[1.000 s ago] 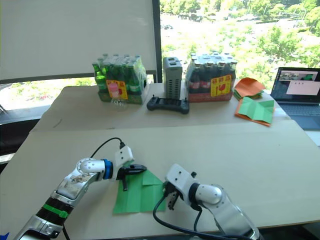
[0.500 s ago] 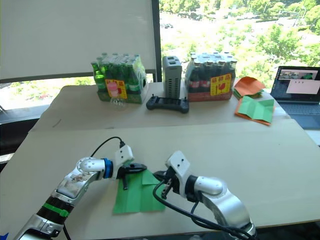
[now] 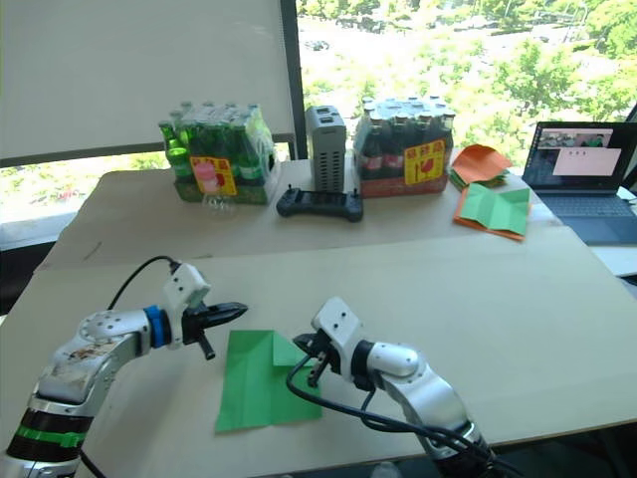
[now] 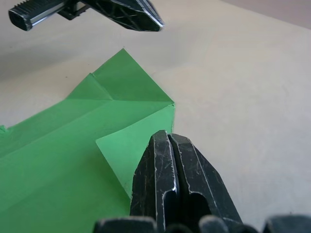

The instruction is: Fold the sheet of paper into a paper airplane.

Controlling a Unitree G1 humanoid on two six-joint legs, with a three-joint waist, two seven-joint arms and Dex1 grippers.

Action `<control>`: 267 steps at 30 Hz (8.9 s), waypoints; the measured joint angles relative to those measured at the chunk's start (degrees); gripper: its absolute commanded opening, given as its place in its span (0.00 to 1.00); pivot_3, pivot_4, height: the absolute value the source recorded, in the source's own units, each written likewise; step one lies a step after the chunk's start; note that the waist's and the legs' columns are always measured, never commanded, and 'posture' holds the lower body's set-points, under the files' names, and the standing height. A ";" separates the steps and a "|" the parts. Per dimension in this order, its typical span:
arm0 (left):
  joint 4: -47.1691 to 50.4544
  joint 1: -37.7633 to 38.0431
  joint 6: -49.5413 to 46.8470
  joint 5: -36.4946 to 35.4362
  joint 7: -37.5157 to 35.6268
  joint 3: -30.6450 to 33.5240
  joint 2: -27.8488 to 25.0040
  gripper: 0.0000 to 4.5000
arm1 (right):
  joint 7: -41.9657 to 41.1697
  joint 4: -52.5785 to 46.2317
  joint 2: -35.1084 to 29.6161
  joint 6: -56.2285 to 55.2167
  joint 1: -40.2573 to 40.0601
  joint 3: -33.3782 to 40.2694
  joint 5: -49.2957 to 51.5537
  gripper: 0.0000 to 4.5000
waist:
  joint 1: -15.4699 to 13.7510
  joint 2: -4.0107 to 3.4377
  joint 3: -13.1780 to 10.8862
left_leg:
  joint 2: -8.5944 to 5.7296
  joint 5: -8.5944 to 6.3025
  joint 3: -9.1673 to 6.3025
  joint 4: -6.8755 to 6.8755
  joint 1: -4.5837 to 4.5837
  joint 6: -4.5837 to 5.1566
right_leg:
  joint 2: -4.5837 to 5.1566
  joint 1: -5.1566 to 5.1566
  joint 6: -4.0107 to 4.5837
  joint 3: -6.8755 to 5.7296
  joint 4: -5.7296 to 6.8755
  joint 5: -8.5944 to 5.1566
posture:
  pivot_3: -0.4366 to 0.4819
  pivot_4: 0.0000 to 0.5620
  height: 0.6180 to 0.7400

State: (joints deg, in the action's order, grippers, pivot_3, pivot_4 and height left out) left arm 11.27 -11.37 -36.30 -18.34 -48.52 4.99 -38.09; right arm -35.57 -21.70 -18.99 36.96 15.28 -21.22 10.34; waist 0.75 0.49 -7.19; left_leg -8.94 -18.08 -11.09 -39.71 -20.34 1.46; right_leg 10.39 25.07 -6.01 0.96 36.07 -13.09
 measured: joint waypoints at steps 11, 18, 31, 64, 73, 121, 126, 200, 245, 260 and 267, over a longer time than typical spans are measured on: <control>1.61 4.94 -3.66 -7.48 1.73 4.09 3.53 0.14 | -2.63 0.16 -1.33 -1.60 0.11 -0.89 -0.02 0.00 | -0.64 0.01 -0.01 | 0.02 -0.01 0.02 -0.03 0.00 -0.02 | -0.01 -0.01 0.03 0.00 0.01 0.02 | 0.48 0.27 0.90; 4.68 10.08 -11.70 -16.80 3.07 8.89 4.76 0.55 | -2.70 1.28 -0.80 -2.92 0.47 -2.75 -0.97 0.00 | -0.08 0.01 -0.01 | 0.03 -0.02 0.03 -0.03 0.01 -0.03 | -0.01 -0.01 0.03 0.00 0.02 0.02 | 0.48 0.27 0.90; 10.90 13.87 -14.93 -22.66 7.60 10.08 5.58 0.55 | -2.62 7.18 -0.20 -4.26 1.87 -5.64 -5.34 0.00 | -0.19 0.01 -0.01 | 0.04 -0.03 0.09 -0.03 0.06 -0.04 | -0.01 -0.04 0.05 0.04 0.02 0.03 | 0.48 0.27 0.90; 11.15 10.81 -10.55 -21.94 8.97 2.48 4.54 0.00 | -0.72 4.12 0.01 -0.24 1.25 -6.26 -5.73 0.00 | -0.32 0.01 -0.01 | 0.08 -0.03 0.16 -0.03 0.09 -0.05 | -0.03 -0.06 0.09 0.05 0.01 0.05 | 0.48 0.27 0.90; 10.26 11.23 -8.50 -17.48 8.77 -3.54 4.74 0.00 | -0.44 2.72 -0.26 1.31 0.81 -6.14 -5.69 0.00 | -0.70 0.01 -0.01 | 0.08 -0.03 0.17 -0.04 0.09 -0.05 | -0.03 -0.06 0.09 0.06 0.00 0.05 | 0.48 0.27 0.90; 10.64 12.19 -4.00 -11.71 5.15 -6.94 2.36 0.49 | 0.28 18.59 8.96 0.92 12.98 -7.38 -9.66 0.00 | -0.18 -0.10 0.07 | 0.16 -0.03 0.21 0.00 0.14 -0.05 | -0.07 -0.04 0.13 0.05 0.03 0.07 | 0.48 0.27 0.90; 10.95 12.22 -7.70 -15.94 4.45 -1.35 -0.20 0.63 | 0.36 18.50 9.26 1.14 12.92 -7.46 -9.65 0.00 | -0.02 -0.11 0.07 | 0.32 -0.08 0.22 -0.01 0.14 -0.14 | -0.23 -0.01 0.18 0.04 0.03 0.10 | 0.48 0.27 0.90; 11.70 23.71 0.89 -7.99 2.28 1.88 -6.77 0.00 | 0.78 17.55 10.43 2.47 12.10 -9.69 -9.63 0.00 | 0.28 -0.46 0.37 | 1.65 -0.46 1.19 0.86 1.18 -0.59 | -1.20 -0.04 0.96 0.05 -0.16 0.24 | 0.48 0.27 0.90; 13.29 14.00 -5.76 -15.74 5.19 -1.44 -0.91 0.00 | -0.07 -2.71 0.45 2.72 1.37 2.52 1.03 0.00 | -0.31 -0.46 -0.03 | -0.03 -0.06 -1.69 -0.04 0.09 -0.88 | -0.40 0.10 0.96 -0.50 0.71 -0.53 | 0.48 0.27 0.88; 8.00 10.25 -2.43 -10.71 2.72 -6.63 -1.06 0.00 | -5.55 -11.63 -13.69 6.06 -5.24 4.29 5.24 0.00 | -2.24 -0.36 -0.17 | -0.95 -0.03 -2.19 -1.01 -0.74 -0.18 | 0.80 -0.41 0.36 -1.26 0.65 -0.83 | 0.48 0.27 0.83; 7.88 7.42 -2.61 -10.25 2.28 -8.78 -0.25 0.00 | -11.15 -14.72 -21.86 7.27 -8.70 7.52 9.95 0.00 | -2.25 -0.29 -0.21 | -0.21 -0.17 -1.44 -0.97 -0.77 -0.43 | 0.09 0.03 0.36 -0.55 0.83 -0.82 | 0.48 0.27 0.83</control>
State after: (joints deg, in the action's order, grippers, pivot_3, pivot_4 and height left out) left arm 19.15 -3.95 -38.91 -28.59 -46.24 -3.80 -38.34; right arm -46.72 -36.42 -40.84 44.23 6.57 -13.70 20.29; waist -1.50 0.19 -7.40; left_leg -9.15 -18.25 -12.53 -40.68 -21.11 1.03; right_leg 10.48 25.10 -5.66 0.41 36.89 -13.91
